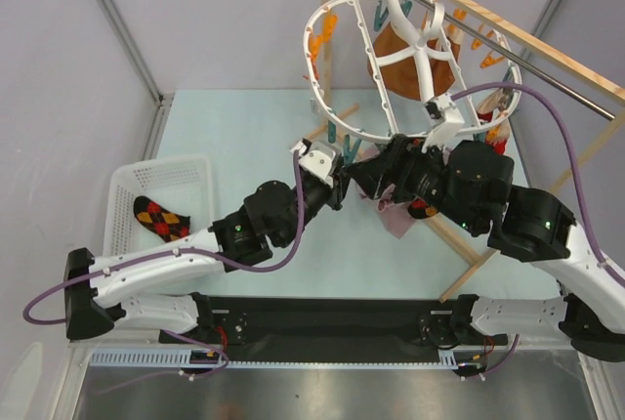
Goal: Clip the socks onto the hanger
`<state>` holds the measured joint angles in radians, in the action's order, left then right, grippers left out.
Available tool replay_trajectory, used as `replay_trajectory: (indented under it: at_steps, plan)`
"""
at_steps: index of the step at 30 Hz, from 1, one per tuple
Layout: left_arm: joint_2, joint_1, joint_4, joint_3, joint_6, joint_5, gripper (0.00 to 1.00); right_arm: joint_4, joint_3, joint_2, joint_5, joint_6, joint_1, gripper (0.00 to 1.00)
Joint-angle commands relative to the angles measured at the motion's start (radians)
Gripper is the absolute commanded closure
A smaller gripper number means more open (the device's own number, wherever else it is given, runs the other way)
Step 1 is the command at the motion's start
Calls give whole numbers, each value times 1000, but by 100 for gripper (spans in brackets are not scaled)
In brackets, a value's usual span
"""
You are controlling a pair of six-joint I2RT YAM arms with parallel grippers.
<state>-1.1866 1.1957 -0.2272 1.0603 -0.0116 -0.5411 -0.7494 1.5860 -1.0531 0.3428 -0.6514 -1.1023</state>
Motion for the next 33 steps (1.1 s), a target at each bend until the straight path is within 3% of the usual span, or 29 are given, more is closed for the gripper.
replay_trajectory:
  at_steps: [1, 11, 22, 29, 33]
  plan:
    - [48, 1, -73, -14, -62, 180, 68, 38, 14, 47, 136, 45, 15, 28]
    - [25, -27, -63, 1, -53, 239, 67, 62, -53, 110, 119, 3, 174, 31]
    - [119, -134, -32, -68, 67, 343, 48, 111, -147, 159, 10, -10, 427, 30]
    - [182, -160, 17, -92, 30, 207, 45, 124, -162, 160, -59, 4, 524, 29]
    - [171, -154, -65, -137, -22, 119, 51, 133, -166, 157, -120, 4, 578, 29]
